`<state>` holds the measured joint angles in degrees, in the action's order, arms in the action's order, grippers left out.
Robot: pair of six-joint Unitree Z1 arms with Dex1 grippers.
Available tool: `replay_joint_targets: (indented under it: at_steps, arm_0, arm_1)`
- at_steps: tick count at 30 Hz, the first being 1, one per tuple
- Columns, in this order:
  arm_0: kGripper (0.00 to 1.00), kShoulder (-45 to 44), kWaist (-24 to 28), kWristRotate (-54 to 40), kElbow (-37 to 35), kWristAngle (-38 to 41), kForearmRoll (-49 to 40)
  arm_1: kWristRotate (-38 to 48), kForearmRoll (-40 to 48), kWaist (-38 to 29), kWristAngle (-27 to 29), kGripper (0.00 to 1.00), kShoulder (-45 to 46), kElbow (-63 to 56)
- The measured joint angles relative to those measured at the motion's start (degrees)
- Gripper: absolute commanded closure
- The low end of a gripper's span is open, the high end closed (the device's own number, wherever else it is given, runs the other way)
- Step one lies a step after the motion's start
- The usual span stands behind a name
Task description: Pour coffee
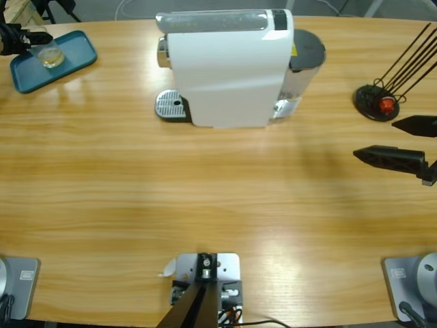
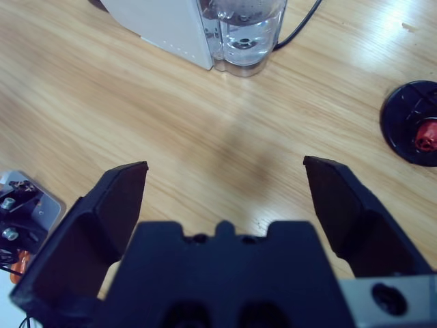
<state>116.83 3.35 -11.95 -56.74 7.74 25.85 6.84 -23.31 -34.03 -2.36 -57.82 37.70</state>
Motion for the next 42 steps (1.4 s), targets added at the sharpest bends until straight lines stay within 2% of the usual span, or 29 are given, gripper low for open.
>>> replay_joint_targets:
  at_steps: [9,19,25,29,34,38,42]
  arm_0:
    - [0.046,0.0,0.3,0.0,0.2,0.0,0.0]
    - [0.046,-2.4,0.8,0.2,4.8,0.2,0.0]
    - [0.000,-15.9,1.2,1.9,9.0,1.1,-2.1]
    - [0.002,-26.9,-1.0,4.0,10.2,1.1,-14.8]
    - [0.009,-40.2,-9.5,8.1,10.7,1.1,-30.7]
    - [0.009,-50.1,-12.9,10.9,12.7,2.5,-36.2]
    - [0.013,-58.4,-13.4,11.2,15.9,9.5,-40.9]
  arm_1:
    - [0.0,-0.1,0.0,0.0,0.000,0.0,0.0]
    - [0.0,-0.3,0.0,0.0,0.000,0.0,0.1]
    - [0.0,-0.3,0.1,0.1,0.000,0.5,0.1]
    - [0.0,-0.5,0.1,1.1,0.000,0.5,0.1]
    - [-0.3,-2.2,0.2,3.3,0.000,0.8,1.8]
    - [-0.6,-2.4,0.2,4.0,0.000,1.0,2.4]
    - [-0.6,-2.4,0.2,4.4,0.000,1.2,2.4]
